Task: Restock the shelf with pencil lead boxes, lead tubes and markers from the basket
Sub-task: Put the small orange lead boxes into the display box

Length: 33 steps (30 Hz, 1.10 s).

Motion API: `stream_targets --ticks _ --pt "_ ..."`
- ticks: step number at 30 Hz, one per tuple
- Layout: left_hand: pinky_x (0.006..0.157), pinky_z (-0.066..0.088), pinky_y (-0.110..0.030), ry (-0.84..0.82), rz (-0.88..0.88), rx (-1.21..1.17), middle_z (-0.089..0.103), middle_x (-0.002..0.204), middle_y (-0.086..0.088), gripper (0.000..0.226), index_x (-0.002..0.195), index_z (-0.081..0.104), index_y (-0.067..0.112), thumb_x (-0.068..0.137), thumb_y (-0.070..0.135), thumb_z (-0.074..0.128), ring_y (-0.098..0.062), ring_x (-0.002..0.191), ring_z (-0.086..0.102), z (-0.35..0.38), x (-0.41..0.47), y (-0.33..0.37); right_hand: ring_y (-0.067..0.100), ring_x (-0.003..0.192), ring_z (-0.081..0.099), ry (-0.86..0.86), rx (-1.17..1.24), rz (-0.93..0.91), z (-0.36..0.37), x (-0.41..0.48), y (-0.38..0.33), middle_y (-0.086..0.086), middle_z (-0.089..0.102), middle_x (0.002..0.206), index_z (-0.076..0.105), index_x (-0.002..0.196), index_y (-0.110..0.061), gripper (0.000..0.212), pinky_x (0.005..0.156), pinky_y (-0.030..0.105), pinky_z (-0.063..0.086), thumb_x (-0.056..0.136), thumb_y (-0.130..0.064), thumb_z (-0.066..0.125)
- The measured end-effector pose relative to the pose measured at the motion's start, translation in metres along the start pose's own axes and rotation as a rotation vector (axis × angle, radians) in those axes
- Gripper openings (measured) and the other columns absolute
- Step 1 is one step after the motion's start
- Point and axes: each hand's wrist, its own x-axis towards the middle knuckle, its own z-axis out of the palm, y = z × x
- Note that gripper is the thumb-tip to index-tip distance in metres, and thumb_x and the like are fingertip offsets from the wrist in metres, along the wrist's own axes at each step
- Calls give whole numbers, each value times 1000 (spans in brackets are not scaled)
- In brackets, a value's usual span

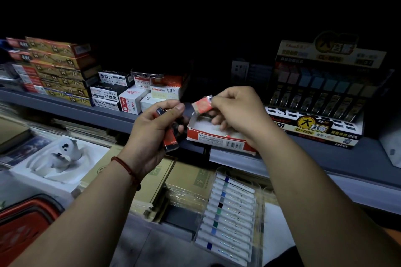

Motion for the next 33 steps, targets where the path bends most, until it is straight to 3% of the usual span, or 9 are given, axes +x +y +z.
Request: stream_targets --ticks 4,6,10,13,16,21,27,30,33 --pt "53 53 -16 11 -4 -65 67 81 -12 18 100 66 12 83 11 72 -18 76 64 -2 1 1 33 69 72 -56 -288 38 0 3 5 12 72 63 70 77 -6 19 68 46 60 88 -18 61" --pt "51 53 -16 25 -32 -111 69 83 -10 24 112 63 9 89 2 65 -20 81 67 -2 2 1 30 74 73 -96 -376 43 3 4 7 10 73 66 72 79 -5 20 76 47 60 89 -20 64" --pt "53 54 -17 27 -94 -151 73 105 -14 39 131 54 2 93 -1 61 -21 89 72 -5 1 1 25 72 72 -32 -457 15 7 4 8 10 73 75 69 83 -10 13 70 42 60 91 -21 70" --pt "57 54 -13 -1 -91 -131 69 108 -19 41 122 59 -10 83 3 67 -17 86 69 -6 0 4 11 66 66 -76 -383 -50 4 0 7 2 72 73 71 80 -16 13 64 31 56 87 -25 76" --pt "56 54 -13 -5 -73 -131 69 104 -19 49 118 59 3 71 4 73 -18 88 62 -9 0 7 7 81 66 -218 -369 -60 1 -2 7 -5 72 85 75 86 -21 11 70 23 53 80 -25 84" --pt "54 55 -15 3 -74 -47 71 112 -23 64 128 57 7 68 -1 75 -24 91 69 -10 -4 7 5 86 66 -203 -400 -87 -1 0 11 -10 71 89 76 94 -23 12 78 21 53 84 -17 80" --pt "48 53 -19 66 -18 -1 75 89 -11 54 125 55 4 74 1 74 -15 66 71 -9 -8 6 3 87 63 -217 -455 -137 0 3 14 -14 67 91 75 98 -24 8 72 19 49 89 -23 75" --pt "48 53 -20 87 -3 51 72 96 -13 43 118 58 8 79 2 75 -16 68 69 -10 -6 5 2 88 59 -105 -491 -276 4 3 14 -12 60 96 74 103 -25 12 74 19 46 93 -30 70" --pt "48 53 -22 69 25 90 68 100 -15 42 106 59 13 69 8 79 -16 69 68 -8 -5 4 -3 77 61 -119 -259 -333 12 2 7 -10 66 94 74 110 -22 21 68 12 45 92 -33 71"
